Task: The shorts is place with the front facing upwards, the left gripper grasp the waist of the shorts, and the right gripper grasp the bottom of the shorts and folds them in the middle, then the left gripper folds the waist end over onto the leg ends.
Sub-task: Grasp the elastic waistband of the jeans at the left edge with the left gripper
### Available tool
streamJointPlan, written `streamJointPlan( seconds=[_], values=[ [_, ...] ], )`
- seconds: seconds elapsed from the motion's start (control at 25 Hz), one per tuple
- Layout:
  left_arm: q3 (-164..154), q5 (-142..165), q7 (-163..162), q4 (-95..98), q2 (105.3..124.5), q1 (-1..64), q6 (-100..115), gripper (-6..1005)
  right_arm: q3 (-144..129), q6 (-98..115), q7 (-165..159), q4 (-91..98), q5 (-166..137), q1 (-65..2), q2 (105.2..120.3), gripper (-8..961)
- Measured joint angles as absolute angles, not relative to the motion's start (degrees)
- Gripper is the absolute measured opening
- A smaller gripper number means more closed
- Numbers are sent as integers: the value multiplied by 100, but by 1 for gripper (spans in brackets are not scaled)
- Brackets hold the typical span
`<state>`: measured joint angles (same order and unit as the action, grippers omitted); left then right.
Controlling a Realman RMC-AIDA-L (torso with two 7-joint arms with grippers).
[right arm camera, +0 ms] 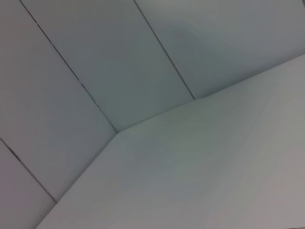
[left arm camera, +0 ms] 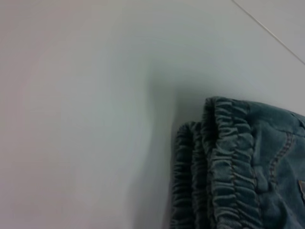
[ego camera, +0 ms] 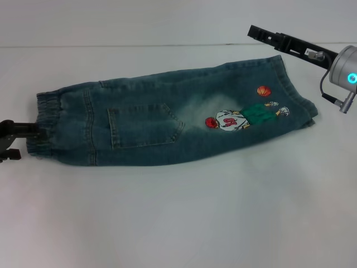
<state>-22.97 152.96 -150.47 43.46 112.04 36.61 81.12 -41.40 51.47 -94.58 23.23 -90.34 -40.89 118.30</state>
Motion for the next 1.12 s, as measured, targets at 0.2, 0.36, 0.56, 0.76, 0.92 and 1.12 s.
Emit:
streamJointPlan(
  seconds=[0.2,0.36,0.56,0.76,0.92,1.12],
  values=[
    [-2322,15282,-15049,4208,11211,3702,7931,904,-4135,5147,-9451,2327,-9022,-4090,11844,953],
    [-2337,15295,-15050,3994,11204,3759,7788,903,-4098,5148,-9450,2346,-9018,-4089,11858,945],
    [-2362,15298,-15053,3974,11201,3771,7744,904,-4095,5147,-9443,2356,-9017,-4106,11878,936],
    [-2368,15305,-15055,3862,11196,3787,7742,889,-4084,5147,-9439,2350,-9017,-4113,11883,926],
    [-2387,15305,-15056,3831,11193,3799,7716,877,-4078,5148,-9415,2350,-9017,-4125,11891,918],
    [-2386,15261,-15052,3831,11215,3806,7687,862,-4076,5145,-9379,2315,-9009,-4131,11895,908]
  ],
)
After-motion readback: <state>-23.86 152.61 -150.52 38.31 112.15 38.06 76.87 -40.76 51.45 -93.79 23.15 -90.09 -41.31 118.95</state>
